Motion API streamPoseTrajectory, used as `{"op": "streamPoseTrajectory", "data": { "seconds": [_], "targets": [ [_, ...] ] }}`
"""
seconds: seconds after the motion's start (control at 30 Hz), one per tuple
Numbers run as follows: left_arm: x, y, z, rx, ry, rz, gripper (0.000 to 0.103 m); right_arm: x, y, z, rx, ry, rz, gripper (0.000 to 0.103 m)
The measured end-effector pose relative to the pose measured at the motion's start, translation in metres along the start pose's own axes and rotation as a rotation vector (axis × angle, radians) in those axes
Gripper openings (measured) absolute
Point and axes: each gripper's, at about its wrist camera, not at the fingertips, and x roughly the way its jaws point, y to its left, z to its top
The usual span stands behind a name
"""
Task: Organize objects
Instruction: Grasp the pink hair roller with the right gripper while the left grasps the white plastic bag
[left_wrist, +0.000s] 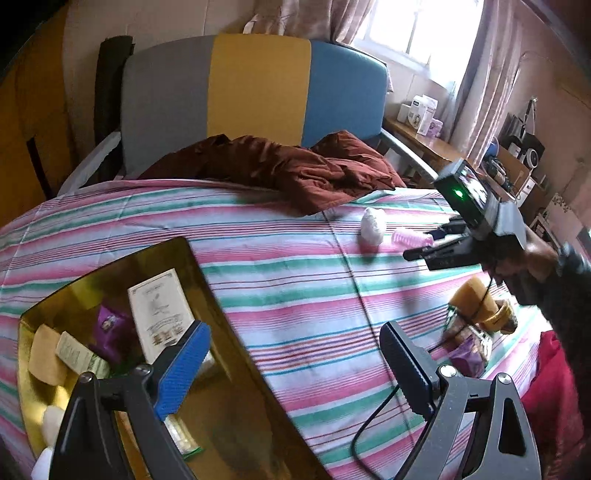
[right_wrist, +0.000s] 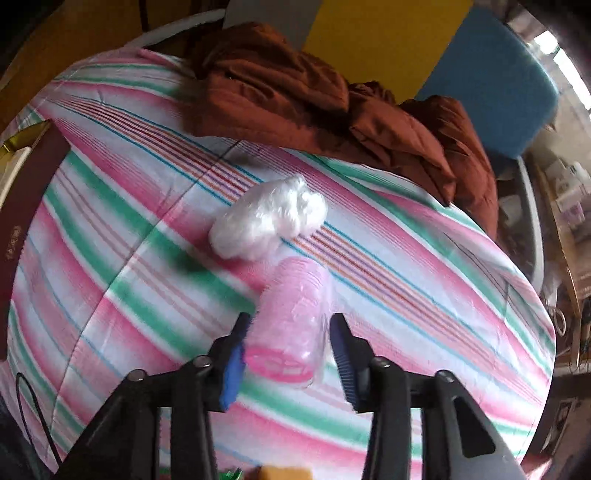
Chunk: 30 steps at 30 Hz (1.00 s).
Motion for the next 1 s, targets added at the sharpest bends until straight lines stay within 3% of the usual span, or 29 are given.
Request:
{"op": "streamPoseTrajectory", "data": {
  "seconds": [0.23,0.53,0.7,0.83,0.9,1.0],
  "targets": [
    [0.013,-0.026,0.020,0.006,0.029,-0.045,0.093,-0.015,-0.004,-0.032,0.074,-0.022,0.064,0.041],
    [0.060,-0.059,0.052,0.025,0.073,-0.043,0.093,-0.022,0.001,-0.057,0.126,-0.084,0.212,0.072],
    [0.092,-0.080,0.075,0.056,0.070,-0.049,0.086,-0.022,-0.004,-0.060,0.133,-0.099,0.267,0.073],
    [0.128,-0.100,0.092,0.123,0.083,-0.044,0.079,-0.018,-0.005,-0.056,0.125,-0.099,0.250,0.073],
    [0.146,-0.107,0.099,0.141,0.106,-0.057,0.068,-0.019,-0.007,-0.058,0.129,-0.095,0.248,0.073],
    [0.170,-0.115,0.107,0.161,0.131,-0.061,0.065,-0.016,-0.013,-0.061,0.142,-0.082,0.257,0.073]
  ]
}}
